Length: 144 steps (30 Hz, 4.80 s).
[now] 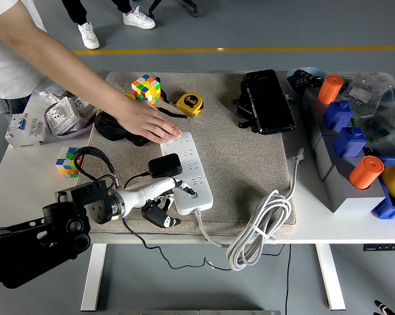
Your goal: Put the plug near the board,insert it into the board,press the button,pull the plug out
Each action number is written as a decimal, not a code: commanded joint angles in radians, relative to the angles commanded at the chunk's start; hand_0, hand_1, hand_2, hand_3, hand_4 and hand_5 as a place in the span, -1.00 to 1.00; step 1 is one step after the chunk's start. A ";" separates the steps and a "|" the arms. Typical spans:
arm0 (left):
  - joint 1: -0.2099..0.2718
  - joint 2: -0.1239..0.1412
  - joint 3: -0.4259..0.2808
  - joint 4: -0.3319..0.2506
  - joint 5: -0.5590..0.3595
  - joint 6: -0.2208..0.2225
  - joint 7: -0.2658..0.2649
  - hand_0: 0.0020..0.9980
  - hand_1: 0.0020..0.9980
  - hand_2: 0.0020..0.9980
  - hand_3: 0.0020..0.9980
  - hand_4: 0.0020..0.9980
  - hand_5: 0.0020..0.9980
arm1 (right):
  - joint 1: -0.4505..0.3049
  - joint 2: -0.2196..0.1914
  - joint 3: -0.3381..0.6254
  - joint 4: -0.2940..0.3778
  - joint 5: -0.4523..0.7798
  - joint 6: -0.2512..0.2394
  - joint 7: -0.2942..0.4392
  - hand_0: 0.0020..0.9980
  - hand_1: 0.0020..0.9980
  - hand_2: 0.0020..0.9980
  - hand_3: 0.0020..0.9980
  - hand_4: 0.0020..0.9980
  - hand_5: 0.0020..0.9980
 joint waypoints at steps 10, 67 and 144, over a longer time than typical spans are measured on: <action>-0.001 -0.001 0.008 0.006 -0.009 -0.005 0.006 -0.91 -0.93 -0.71 0.59 0.56 -1.00 | 0.000 0.000 0.000 0.000 0.001 -0.001 0.000 0.29 0.37 0.38 0.18 0.74 -0.01; 0.272 -0.077 -0.541 0.217 -0.886 0.466 -0.734 0.28 0.35 0.43 0.37 0.77 -0.34 | 0.053 0.010 -0.068 -0.012 0.005 -0.024 -0.010 0.28 0.37 0.38 0.18 0.73 0.02; 0.307 -0.088 -0.584 0.198 -0.818 0.445 -0.670 0.17 0.22 0.32 0.30 0.76 -0.32 | 0.011 0.016 -0.039 -0.013 -0.001 -0.024 -0.016 0.27 0.38 0.38 0.16 0.71 0.05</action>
